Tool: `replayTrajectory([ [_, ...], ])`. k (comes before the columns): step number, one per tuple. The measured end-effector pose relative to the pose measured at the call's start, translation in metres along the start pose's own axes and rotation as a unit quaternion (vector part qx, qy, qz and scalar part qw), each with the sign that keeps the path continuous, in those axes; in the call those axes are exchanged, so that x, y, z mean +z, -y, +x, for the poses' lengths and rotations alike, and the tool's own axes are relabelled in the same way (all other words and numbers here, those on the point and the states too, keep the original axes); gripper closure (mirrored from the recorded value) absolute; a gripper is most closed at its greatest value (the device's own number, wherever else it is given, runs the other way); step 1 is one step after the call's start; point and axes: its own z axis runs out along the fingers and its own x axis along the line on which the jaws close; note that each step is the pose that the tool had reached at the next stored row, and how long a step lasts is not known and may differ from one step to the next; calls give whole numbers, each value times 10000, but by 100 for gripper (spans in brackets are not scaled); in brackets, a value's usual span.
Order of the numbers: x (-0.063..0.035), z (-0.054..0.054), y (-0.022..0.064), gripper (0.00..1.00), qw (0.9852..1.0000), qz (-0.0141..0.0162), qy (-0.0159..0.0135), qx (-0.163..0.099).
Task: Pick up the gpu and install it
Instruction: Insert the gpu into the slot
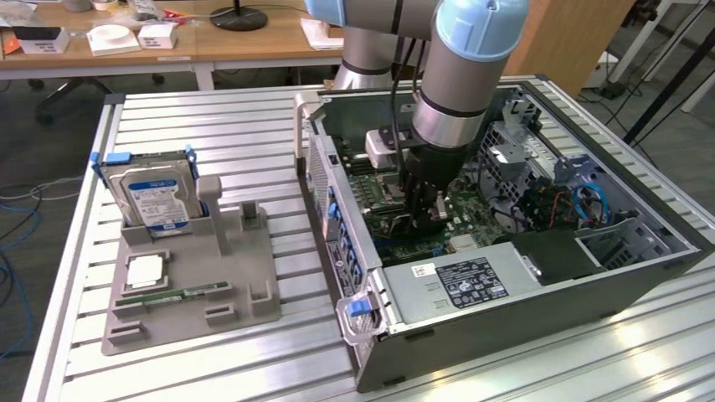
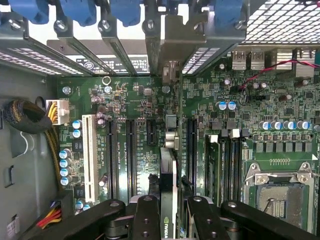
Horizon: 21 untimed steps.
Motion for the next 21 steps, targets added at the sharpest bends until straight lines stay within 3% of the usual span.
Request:
replayTrajectory([
  [8,7,-2,1,73,10000,3,7,0],
  [11,1,0,0,55,10000,1,1,0],
  [15,0,0,1,44,10000,0,1,0],
  [18,0,0,0,26,10000,0,1,0],
  [20,0,0,0,26,10000,0,1,0],
  [21,0,0,1,20,10000,1,0,-1],
])
